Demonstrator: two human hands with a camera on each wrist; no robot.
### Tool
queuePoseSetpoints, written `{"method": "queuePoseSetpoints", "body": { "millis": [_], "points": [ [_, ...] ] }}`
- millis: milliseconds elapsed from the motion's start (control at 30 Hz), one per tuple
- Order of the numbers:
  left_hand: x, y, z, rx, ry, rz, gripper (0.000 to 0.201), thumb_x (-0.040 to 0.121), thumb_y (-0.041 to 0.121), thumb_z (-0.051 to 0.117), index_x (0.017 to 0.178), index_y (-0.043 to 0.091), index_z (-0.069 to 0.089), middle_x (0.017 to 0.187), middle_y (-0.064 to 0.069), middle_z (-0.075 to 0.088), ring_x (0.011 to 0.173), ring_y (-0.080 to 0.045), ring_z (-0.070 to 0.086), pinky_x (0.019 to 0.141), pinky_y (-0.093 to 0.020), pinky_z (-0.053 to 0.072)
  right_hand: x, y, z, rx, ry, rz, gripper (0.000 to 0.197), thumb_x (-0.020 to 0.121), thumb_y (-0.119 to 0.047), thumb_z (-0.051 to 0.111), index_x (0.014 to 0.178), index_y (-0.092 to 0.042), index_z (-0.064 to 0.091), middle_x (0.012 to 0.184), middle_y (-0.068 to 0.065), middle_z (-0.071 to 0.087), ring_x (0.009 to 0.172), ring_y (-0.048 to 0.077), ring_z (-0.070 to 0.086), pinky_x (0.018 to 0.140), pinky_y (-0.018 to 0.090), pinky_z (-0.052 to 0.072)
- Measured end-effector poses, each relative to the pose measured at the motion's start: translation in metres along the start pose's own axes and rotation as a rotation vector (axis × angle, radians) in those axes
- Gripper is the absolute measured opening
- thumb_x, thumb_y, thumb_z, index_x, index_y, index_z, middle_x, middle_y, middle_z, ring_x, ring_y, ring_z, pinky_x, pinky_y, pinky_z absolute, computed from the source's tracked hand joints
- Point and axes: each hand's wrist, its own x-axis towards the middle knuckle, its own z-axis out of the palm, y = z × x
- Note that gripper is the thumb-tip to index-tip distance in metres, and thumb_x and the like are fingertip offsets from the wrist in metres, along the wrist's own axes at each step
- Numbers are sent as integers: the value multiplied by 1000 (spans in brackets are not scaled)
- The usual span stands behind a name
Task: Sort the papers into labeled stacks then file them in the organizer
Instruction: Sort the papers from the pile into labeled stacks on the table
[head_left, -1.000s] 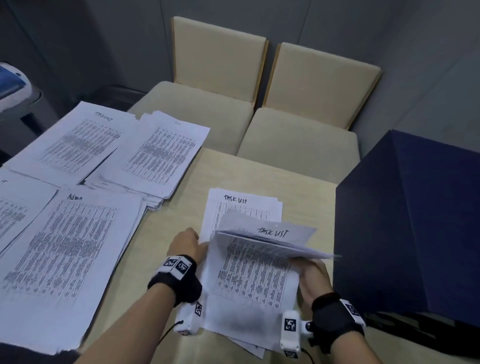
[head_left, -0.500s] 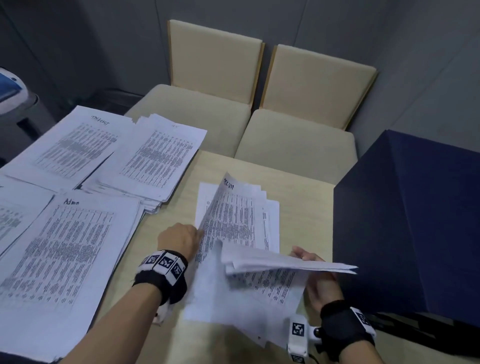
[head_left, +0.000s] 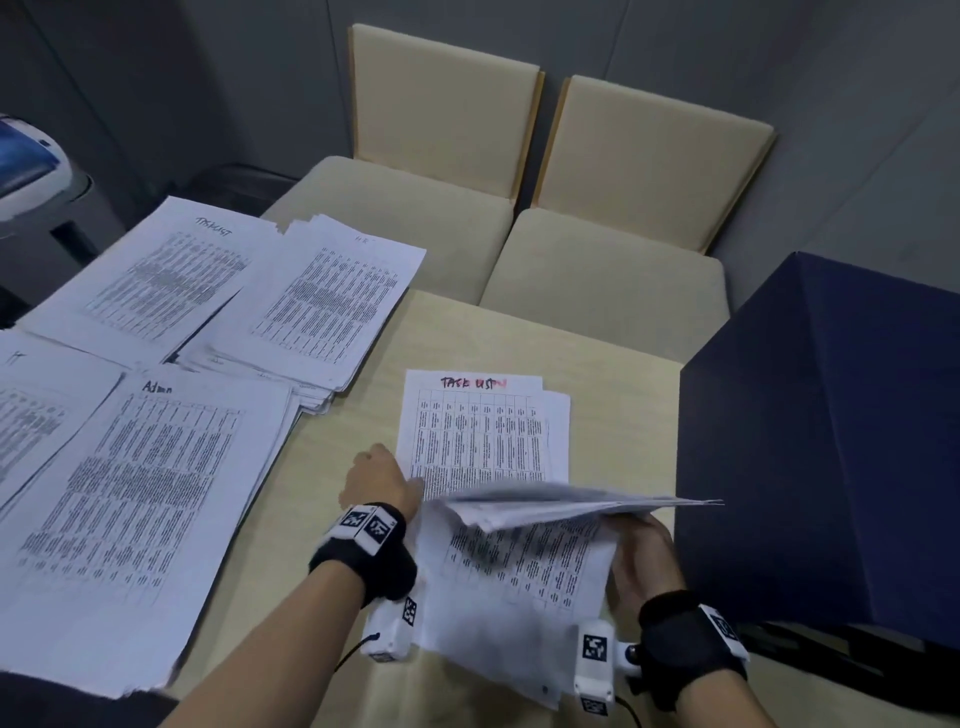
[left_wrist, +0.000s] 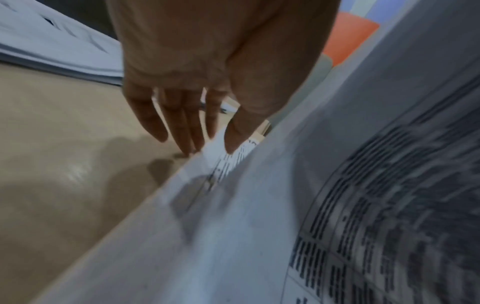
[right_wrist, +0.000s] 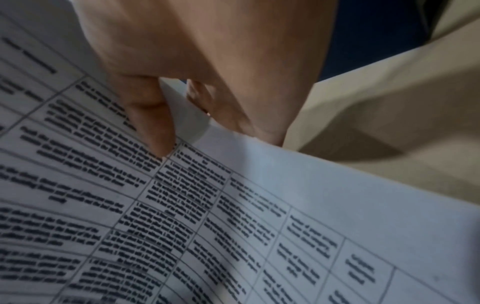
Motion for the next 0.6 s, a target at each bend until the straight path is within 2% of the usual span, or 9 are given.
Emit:
{"method": "queuePoseSetpoints", "body": {
  "millis": [100,167,233,300,367,433,467,533,600],
  "points": [
    [-3,3,6,6,-32,-82,40,80,32,72,105,7,54,108,-12,60,96,-30,59,78,-35,49,1,3,-7,15,67,27,26,73,10,51,80,-8,69,83,20,66,82,34,62,85,46,47],
    [-2,1,8,-29,25,-8,20,80,27,69,82,12,57,82,-7,62,71,-26,56,60,-28,44,1,2,-10,-2,106,-17,25,75,11,54,81,-8,70,85,17,67,89,31,61,92,46,45],
    [-2,-3,7,-53,99,86,27,83,31,65,68,11,53,64,-4,58,61,-26,54,50,-25,36,2,0,-12,-20,128,-44,22,78,12,55,85,-5,66,86,15,67,93,29,59,96,45,43],
    [-2,-8,3,-139,85,230,29,88,35,63,69,12,63,63,-3,63,65,-27,59,54,-28,40,2,-1,-10,-23,123,-39,21,77,13,55,80,-4,67,82,14,66,92,30,58,93,43,42],
    [-2,-11,-2,-362,1,351,16,90,22,66,76,22,74,66,8,69,67,-13,63,60,-22,45,4,-2,-9,9,101,-43,27,76,13,54,69,-8,71,78,10,68,91,30,58,90,40,42],
    [-7,-12,-9,-548,-124,397,24,89,3,63,80,22,74,63,20,68,62,6,61,61,-8,42,4,-5,-4,37,24,-36,29,82,8,54,85,-10,78,95,5,74,100,25,63,95,35,44],
    [-8,-14,-12,-598,-204,406,29,89,-4,60,80,20,74,62,21,68,59,9,59,62,-8,42,4,-6,-2,54,-6,-36,28,87,4,54,98,-9,76,105,3,73,104,19,65,94,30,46],
    [-11,-15,-14,-597,-347,413,35,85,-18,51,86,8,75,72,12,72,63,4,62,66,-17,48,7,-3,-1,65,51,-2,22,91,2,53,99,-5,72,98,3,74,97,17,68,82,25,51],
    [-8,-14,-11,-520,-338,403,47,78,-23,42,103,3,71,96,0,74,87,-7,69,82,-30,55,8,0,-3,-9,116,30,17,90,4,54,91,-4,69,85,7,72,91,27,64,77,29,49]
  ]
}}
